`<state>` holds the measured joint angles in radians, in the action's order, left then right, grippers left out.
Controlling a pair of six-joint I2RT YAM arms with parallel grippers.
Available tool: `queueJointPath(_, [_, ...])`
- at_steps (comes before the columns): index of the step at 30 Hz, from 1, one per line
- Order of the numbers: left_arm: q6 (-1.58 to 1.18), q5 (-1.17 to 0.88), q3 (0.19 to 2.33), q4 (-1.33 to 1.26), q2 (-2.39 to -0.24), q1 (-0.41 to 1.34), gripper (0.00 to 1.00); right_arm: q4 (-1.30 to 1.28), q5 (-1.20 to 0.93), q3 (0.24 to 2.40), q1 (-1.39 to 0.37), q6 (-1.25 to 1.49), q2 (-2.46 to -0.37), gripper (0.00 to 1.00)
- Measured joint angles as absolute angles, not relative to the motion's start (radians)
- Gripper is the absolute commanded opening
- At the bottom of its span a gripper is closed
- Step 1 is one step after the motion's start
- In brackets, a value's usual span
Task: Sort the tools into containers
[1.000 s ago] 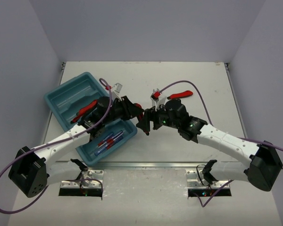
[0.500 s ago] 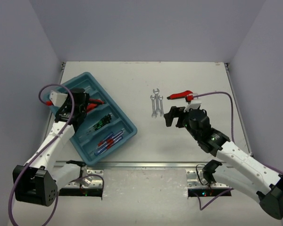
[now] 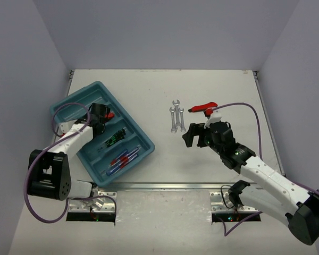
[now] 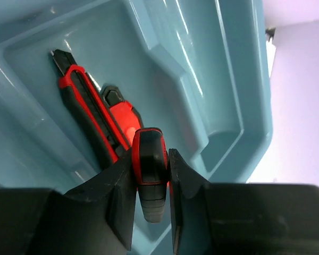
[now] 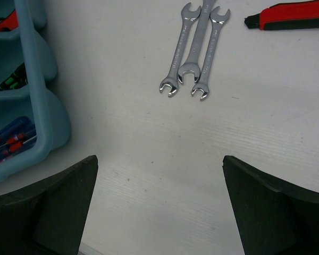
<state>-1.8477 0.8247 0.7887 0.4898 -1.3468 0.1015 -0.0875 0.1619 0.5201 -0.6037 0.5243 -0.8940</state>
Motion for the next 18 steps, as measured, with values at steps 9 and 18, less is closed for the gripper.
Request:
queueJointPath(9, [-1.894,0.828,0.766,0.454,-1.339,0.08,0.99,-0.087,0.126,0.52,-0.604,0.522,-0.923,0.99])
queueJointPath(18, [-1.741,0.829,0.776,0.467,-1.142,0.066,1.0,-0.126,0.148,0.582,-0.589,0.506,-1.05,0.99])
